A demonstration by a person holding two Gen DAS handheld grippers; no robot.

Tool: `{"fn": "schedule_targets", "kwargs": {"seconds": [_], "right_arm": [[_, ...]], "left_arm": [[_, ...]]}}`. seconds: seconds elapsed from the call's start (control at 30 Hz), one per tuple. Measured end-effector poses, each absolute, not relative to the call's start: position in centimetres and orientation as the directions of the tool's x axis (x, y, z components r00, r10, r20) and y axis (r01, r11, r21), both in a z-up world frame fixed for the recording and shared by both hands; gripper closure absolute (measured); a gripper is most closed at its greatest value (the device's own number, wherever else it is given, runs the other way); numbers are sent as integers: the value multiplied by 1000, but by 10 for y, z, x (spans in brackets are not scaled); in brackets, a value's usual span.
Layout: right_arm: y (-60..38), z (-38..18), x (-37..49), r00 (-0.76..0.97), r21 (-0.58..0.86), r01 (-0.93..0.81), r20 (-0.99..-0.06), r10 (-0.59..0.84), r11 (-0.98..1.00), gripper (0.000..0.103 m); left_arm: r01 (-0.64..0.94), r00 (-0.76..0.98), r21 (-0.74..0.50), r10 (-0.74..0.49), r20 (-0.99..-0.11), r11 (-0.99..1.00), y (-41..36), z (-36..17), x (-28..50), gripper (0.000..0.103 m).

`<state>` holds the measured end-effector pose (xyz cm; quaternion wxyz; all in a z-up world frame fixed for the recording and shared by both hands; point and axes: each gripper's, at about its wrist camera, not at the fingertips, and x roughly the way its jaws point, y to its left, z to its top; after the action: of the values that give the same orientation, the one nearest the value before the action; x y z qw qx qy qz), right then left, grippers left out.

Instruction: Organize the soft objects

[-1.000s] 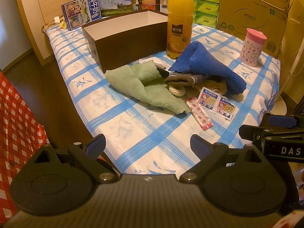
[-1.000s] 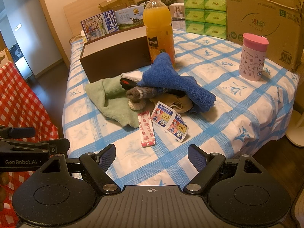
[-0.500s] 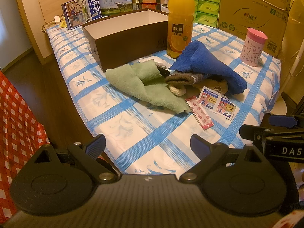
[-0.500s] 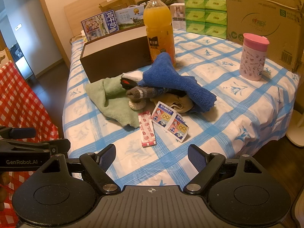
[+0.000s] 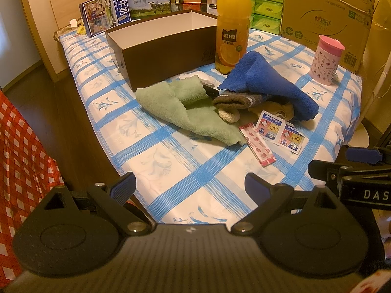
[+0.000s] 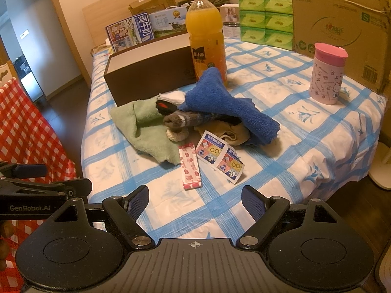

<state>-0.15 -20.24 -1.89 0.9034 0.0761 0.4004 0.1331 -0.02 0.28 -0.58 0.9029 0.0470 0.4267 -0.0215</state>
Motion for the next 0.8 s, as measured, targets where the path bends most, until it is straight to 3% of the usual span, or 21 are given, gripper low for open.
{"fn": "schedule_targets", "kwargs": {"seconds": [0.8], "right_arm": [[-201, -26, 8, 649, 277, -200, -681, 339, 940, 20]], "left_arm": [[78, 621, 54, -6, -784, 995, 6, -19, 13, 8]]}}
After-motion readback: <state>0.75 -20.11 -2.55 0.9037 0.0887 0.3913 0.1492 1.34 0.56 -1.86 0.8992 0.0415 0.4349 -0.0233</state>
